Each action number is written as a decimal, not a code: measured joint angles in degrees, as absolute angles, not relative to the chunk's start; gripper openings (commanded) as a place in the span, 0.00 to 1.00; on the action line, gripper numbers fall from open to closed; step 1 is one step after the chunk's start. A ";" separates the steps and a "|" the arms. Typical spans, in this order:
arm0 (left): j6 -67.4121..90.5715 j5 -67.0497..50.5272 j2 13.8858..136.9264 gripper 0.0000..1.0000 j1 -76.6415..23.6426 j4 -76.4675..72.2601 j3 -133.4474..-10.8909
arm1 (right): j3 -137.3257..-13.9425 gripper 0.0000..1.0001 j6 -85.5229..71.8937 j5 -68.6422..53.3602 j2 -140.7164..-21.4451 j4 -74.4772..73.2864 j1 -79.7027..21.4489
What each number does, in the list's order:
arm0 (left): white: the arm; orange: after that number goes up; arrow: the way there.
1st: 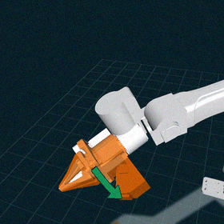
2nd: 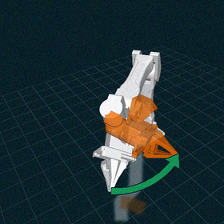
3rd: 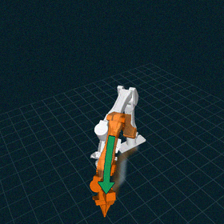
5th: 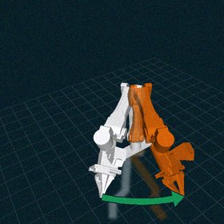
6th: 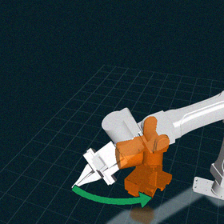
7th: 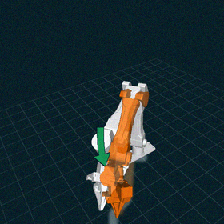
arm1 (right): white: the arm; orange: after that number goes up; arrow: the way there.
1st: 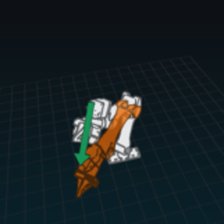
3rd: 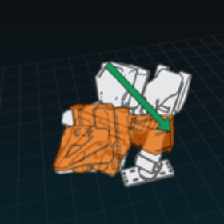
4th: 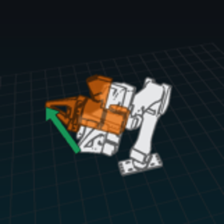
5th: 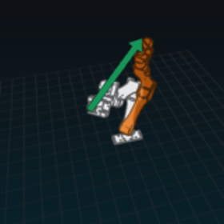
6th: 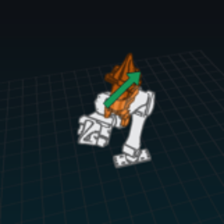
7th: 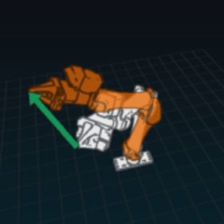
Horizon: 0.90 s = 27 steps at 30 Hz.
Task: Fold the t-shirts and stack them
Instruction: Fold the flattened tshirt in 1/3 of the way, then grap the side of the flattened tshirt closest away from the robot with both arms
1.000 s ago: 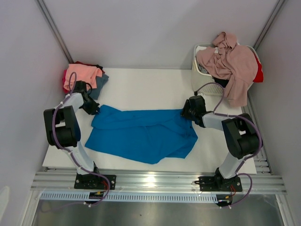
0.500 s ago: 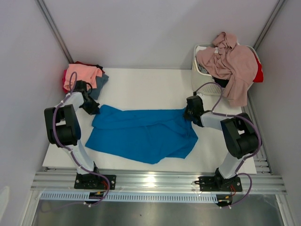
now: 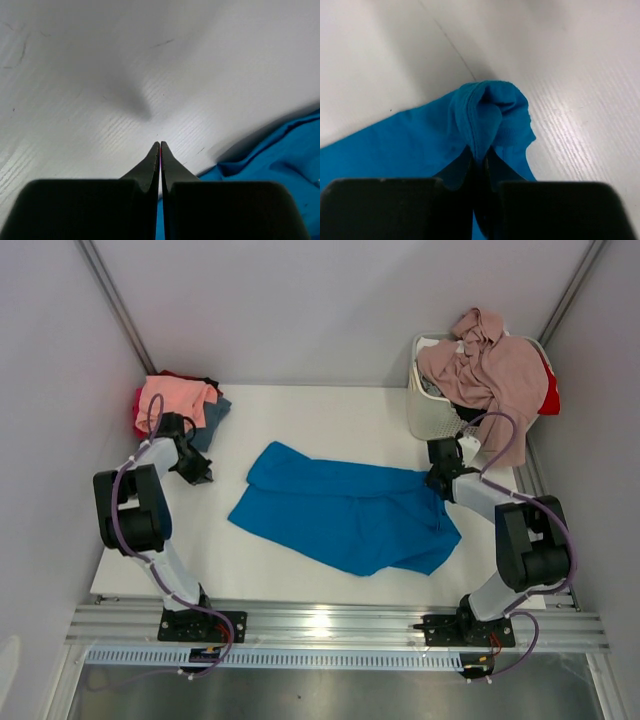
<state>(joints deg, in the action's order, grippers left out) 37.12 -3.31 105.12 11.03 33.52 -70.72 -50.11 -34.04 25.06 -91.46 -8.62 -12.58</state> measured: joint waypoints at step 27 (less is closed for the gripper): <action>37.52 -12.03 81.47 0.01 -4.23 28.40 -49.58 | -39.07 0.83 -31.92 22.74 -56.31 -17.93 -33.58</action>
<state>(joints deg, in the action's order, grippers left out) 37.52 -12.03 81.47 -4.23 28.40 -49.58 -39.07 -31.92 22.74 -56.31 -17.93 -33.58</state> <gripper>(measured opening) 0.005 0.846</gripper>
